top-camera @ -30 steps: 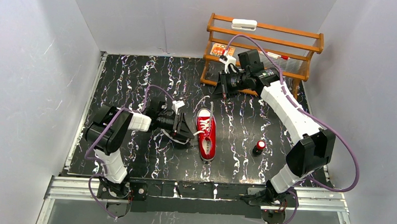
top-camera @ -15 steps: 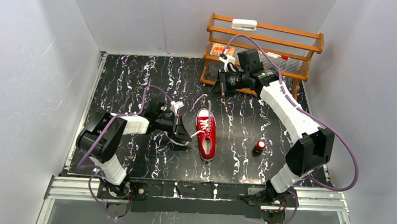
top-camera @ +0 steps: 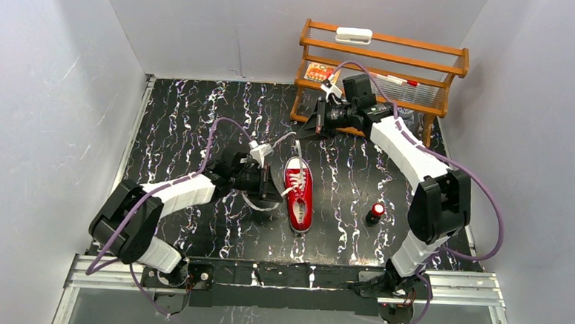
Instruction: Tie the shoes
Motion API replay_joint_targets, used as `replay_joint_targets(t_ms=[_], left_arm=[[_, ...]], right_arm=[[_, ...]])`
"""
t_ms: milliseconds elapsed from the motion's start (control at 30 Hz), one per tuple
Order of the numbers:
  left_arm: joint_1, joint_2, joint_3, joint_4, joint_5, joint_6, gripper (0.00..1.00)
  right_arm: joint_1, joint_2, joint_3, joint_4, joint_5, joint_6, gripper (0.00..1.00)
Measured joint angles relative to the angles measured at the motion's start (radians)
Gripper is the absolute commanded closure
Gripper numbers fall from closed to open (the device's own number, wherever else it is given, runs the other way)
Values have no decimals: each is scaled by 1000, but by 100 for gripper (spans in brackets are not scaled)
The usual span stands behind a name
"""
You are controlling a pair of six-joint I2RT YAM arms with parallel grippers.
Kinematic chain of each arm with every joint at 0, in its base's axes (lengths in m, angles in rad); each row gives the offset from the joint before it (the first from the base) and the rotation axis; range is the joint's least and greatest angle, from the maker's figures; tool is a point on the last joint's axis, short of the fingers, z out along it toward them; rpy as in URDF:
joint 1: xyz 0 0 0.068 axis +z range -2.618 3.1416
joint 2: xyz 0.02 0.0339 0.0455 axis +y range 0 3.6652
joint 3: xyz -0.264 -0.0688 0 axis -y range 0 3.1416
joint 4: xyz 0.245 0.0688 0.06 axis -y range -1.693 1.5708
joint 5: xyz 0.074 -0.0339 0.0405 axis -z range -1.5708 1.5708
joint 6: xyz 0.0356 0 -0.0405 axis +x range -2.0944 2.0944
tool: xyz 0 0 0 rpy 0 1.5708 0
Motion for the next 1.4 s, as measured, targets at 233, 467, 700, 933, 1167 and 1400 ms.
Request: replay_joint_targets(t_ms=[233,467,700,933,1167,1400], left_arm=[[-7,-22,14,-81,-101,-1,95],[-12,-33,18,-144,-164,2,88],[-12,-80,23,-226,-209,4,89],[-16,-149,19,-239,-246,15,36],[-18,-163,3,-288,-288,87,16],[-45,124,92,-195,-223,119,53]], right_arm=[[13,46,-99,175,-43,130,99],[65,140,-113,270,-58,177,98],[154,272,-87,312,-62,192,98],[225,322,-70,313,-68,196,98],[148,292,-56,262,-68,150,99],[38,186,-88,261,-70,150,100]])
